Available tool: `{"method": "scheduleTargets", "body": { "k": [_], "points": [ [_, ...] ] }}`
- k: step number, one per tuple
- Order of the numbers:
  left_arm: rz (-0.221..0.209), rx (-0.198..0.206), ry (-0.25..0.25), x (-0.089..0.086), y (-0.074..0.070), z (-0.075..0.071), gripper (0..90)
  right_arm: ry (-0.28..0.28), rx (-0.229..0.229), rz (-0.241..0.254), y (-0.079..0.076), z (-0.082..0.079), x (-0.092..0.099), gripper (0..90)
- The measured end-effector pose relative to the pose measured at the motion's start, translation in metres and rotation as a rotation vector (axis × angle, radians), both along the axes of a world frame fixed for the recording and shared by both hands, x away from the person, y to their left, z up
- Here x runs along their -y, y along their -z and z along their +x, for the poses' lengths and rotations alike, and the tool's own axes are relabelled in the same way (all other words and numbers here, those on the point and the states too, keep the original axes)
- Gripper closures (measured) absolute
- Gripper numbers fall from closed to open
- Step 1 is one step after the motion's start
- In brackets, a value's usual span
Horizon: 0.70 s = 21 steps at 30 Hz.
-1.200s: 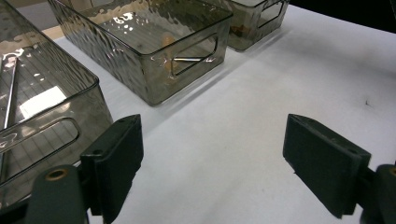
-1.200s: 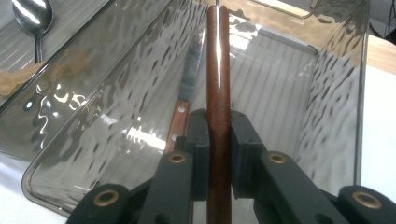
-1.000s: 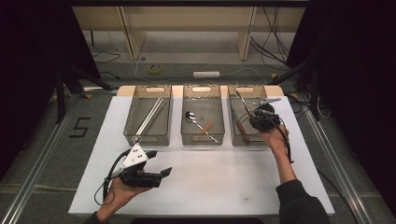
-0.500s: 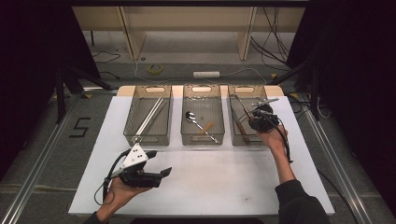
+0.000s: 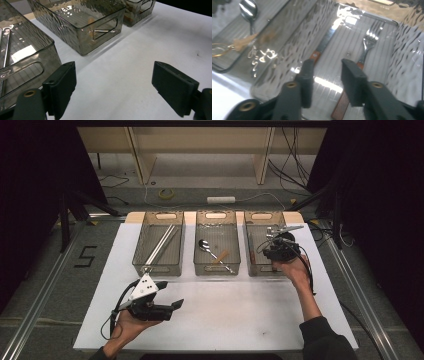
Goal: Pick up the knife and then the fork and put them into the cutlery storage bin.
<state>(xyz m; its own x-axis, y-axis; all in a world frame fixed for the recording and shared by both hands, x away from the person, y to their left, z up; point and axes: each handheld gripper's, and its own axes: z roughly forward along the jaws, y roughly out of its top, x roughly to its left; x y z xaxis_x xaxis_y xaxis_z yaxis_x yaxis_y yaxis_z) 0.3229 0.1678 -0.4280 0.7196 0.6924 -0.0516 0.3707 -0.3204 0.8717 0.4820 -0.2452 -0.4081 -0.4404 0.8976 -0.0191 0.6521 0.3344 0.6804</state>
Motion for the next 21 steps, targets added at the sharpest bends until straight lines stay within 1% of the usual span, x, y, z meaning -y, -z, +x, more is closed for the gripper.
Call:
{"method": "scheduleTargets", "body": {
  "k": [2, 4, 7, 12, 16, 21],
  "points": [
    [-0.003, -0.002, -0.001, -0.001, 0.000, 0.000, 19.2, -0.016, 0.010, 0.023, -0.002, -0.003, -0.001, 56.6],
    [-0.003, -0.003, -0.001, -0.001, 0.000, 0.000, 19.2, -0.025, 0.010, 0.043, -0.004, -0.007, -0.002, 51.7],
    [-0.002, -0.003, -0.002, -0.001, 0.000, 0.001, 19.1, -0.040, 0.023, 0.058, -0.007, -0.013, -0.005, 46.0],
    [-0.003, -0.004, -0.003, -0.001, 0.000, 0.001, 19.0, -0.067, 0.052, 0.100, -0.009, -0.023, -0.009, 41.1],
    [-0.009, -0.004, -0.006, -0.002, 0.000, 0.001, 18.9, -0.079, 0.064, 0.140, -0.009, -0.031, -0.011, 37.0],
    [-0.013, -0.005, -0.006, -0.002, 0.000, 0.001, 18.9, -0.101, 0.102, 0.178, -0.009, -0.043, -0.012, 34.1]
  ]
}}
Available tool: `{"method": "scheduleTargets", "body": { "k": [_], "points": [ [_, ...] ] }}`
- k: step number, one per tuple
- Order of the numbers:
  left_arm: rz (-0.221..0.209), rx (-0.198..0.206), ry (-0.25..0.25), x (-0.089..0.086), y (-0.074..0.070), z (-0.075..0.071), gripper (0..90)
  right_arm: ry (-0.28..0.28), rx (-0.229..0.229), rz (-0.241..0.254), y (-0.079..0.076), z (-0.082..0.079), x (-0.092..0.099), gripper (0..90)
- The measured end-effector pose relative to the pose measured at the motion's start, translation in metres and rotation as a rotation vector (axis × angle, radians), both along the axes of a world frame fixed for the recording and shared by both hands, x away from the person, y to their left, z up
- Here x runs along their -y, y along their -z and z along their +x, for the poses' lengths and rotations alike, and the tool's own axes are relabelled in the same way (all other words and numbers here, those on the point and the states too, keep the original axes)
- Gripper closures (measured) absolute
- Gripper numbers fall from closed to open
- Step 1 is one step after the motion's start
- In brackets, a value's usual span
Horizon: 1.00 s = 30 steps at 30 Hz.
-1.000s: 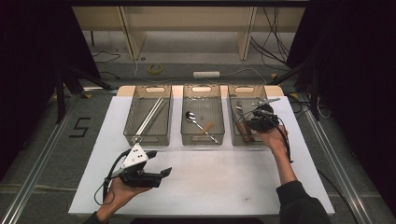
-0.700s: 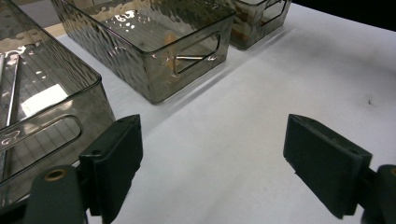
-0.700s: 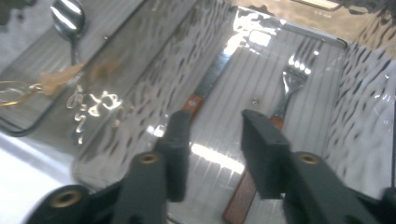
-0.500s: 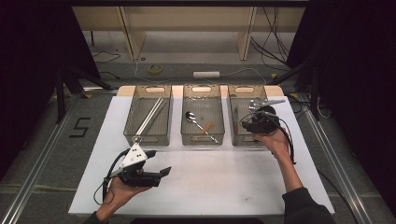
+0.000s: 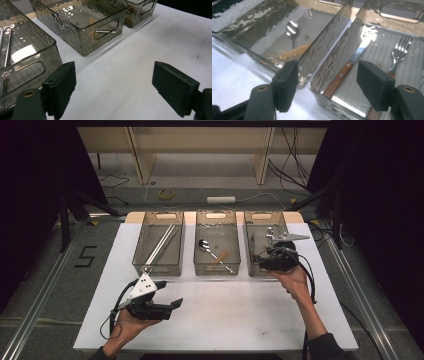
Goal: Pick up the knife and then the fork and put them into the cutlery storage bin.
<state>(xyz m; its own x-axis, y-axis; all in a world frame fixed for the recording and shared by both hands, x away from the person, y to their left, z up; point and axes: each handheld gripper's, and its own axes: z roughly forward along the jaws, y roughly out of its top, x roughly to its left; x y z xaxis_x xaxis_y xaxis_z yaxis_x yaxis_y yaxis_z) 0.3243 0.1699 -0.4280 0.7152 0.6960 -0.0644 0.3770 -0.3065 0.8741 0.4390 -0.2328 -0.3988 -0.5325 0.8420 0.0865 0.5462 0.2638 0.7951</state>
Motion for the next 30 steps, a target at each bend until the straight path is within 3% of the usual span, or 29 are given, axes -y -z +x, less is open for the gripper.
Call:
{"method": "scheduleTargets", "body": {
  "k": [19, 23, 30],
  "points": [
    [-0.018, -0.009, -0.009, -0.003, 0.000, 0.002, 18.8, -0.108, 0.099, 0.099, 0.004, -0.045, -0.009, 31.0],
    [-0.021, -0.013, -0.010, -0.004, 0.000, 0.003, 18.8, -0.133, 0.096, 0.137, 0.005, -0.052, -0.011, 29.9],
    [-0.029, -0.008, -0.006, -0.001, -0.002, 0.001, 18.7, -0.169, 0.107, 0.152, 0.009, -0.069, -0.010, 27.0]
  ]
}}
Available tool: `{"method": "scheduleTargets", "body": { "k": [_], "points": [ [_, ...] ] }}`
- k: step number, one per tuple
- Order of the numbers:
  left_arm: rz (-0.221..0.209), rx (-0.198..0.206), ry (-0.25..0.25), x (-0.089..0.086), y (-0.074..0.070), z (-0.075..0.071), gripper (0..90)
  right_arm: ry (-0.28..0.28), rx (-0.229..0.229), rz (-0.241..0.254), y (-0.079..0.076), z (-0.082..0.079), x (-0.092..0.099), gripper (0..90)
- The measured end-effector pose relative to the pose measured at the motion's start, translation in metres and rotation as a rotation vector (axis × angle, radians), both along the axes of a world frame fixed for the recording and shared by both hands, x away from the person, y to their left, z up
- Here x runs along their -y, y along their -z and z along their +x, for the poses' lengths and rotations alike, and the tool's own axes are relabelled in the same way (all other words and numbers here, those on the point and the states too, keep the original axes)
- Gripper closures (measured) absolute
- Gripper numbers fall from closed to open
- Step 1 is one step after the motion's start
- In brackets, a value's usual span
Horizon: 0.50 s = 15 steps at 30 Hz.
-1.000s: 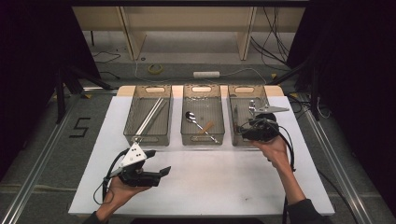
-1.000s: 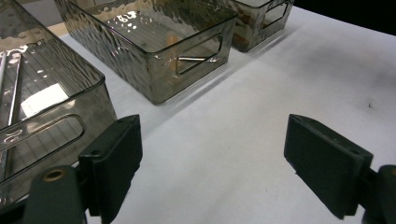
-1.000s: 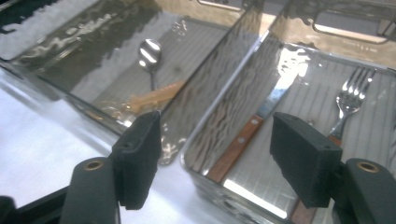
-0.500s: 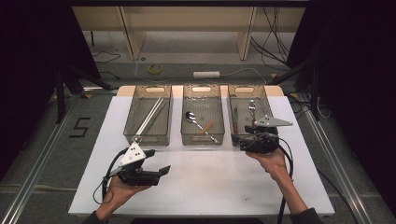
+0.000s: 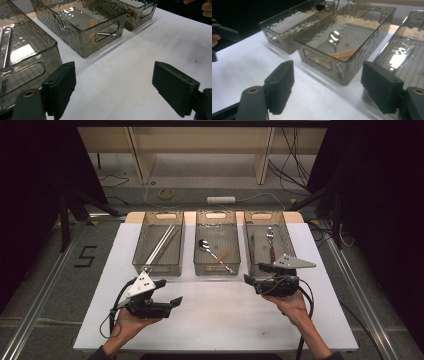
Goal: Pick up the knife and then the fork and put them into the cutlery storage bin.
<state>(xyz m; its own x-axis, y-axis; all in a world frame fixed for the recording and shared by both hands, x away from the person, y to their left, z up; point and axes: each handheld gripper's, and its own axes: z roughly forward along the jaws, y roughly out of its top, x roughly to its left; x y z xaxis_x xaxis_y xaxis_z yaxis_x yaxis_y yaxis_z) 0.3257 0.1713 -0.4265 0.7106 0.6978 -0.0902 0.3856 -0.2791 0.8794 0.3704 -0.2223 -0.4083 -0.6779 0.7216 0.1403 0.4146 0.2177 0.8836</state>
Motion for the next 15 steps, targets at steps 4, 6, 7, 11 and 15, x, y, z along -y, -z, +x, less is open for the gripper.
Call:
{"method": "scheduleTargets", "body": {
  "k": [4, 6, 7, 11, 15],
  "points": [
    [-0.001, 0.000, 0.000, -0.001, 0.000, -0.001, 18.6, -0.010, 0.009, 0.009, 0.002, -0.011, 0.002, 26.4],
    [-0.006, -0.002, -0.002, -0.002, 0.000, -0.001, 18.6, -0.011, 0.012, 0.014, 0.002, -0.016, 0.003, 26.4],
    [-0.012, -0.002, -0.004, -0.003, 0.000, -0.001, 18.6, -0.009, 0.013, 0.017, 0.002, -0.018, 0.003, 26.4],
    [-0.027, -0.008, -0.010, -0.005, 0.000, 0.000, 18.6, -0.012, 0.023, 0.028, 0.004, -0.026, 0.006, 26.4],
    [-0.028, -0.007, -0.013, -0.006, 0.000, 0.000, 18.6, -0.018, 0.023, 0.032, 0.008, -0.033, 0.009, 26.4]
  ]
}}
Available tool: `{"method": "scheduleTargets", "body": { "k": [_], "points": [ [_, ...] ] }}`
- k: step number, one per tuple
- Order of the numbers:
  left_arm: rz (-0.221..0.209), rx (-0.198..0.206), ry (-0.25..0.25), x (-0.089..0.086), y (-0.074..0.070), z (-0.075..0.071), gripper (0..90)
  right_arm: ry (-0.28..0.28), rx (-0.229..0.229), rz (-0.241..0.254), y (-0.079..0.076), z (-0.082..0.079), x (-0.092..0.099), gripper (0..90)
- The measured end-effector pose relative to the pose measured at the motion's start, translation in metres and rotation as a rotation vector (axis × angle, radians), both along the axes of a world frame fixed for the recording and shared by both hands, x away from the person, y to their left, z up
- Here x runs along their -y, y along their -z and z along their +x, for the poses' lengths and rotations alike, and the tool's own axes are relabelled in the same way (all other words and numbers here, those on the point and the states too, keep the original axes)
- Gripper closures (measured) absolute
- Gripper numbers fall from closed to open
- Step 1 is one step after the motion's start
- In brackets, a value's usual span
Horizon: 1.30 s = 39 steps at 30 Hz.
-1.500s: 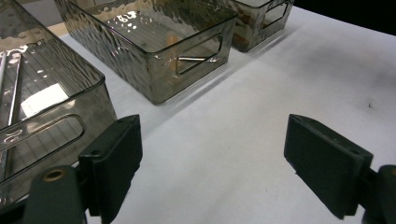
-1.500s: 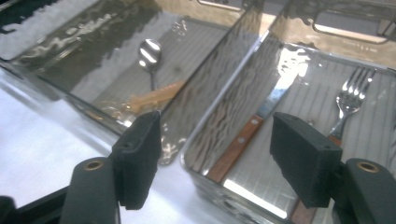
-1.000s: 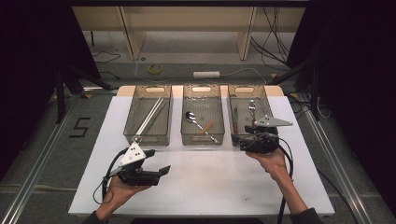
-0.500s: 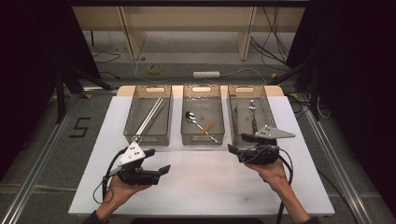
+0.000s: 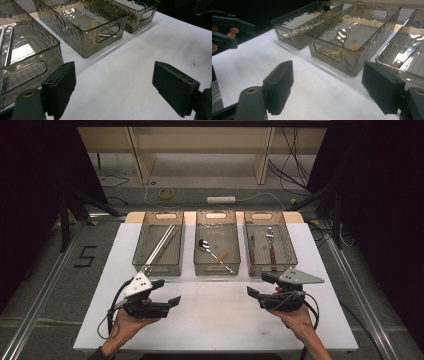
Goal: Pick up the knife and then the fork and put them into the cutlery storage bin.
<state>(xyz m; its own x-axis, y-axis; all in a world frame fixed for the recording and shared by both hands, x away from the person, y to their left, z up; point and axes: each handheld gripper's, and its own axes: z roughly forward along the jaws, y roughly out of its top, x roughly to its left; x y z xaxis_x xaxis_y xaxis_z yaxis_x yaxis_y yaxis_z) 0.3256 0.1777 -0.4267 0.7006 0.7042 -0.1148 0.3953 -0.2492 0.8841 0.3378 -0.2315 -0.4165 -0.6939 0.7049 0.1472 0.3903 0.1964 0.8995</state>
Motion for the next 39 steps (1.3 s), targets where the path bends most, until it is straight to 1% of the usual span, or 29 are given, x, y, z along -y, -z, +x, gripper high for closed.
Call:
{"method": "scheduleTargets", "body": {
  "k": [5, 10, 17, 23, 39],
  "points": [
    [-0.010, -0.004, 0.000, -0.001, 0.000, -0.001, 18.6, 0.001, 0.004, 0.007, 0.004, -0.008, 0.004, 25.3],
    [-0.018, -0.003, -0.004, -0.002, -0.001, 0.000, 18.6, 0.006, -0.005, 0.011, 0.010, -0.016, 0.009, 23.1],
    [-0.027, -0.007, -0.004, -0.003, -0.001, -0.001, 18.6, 0.015, -0.011, 0.041, 0.017, -0.022, 0.013, 23.0],
    [-0.025, -0.004, -0.002, -0.002, -0.001, -0.001, 18.6, 0.015, -0.014, 0.021, 0.021, -0.025, 0.013, 23.0],
    [-0.023, -0.004, 0.001, -0.002, -0.001, -0.001, 18.6, 0.029, -0.005, 0.011, 0.021, -0.025, 0.014, 23.0]
  ]
}}
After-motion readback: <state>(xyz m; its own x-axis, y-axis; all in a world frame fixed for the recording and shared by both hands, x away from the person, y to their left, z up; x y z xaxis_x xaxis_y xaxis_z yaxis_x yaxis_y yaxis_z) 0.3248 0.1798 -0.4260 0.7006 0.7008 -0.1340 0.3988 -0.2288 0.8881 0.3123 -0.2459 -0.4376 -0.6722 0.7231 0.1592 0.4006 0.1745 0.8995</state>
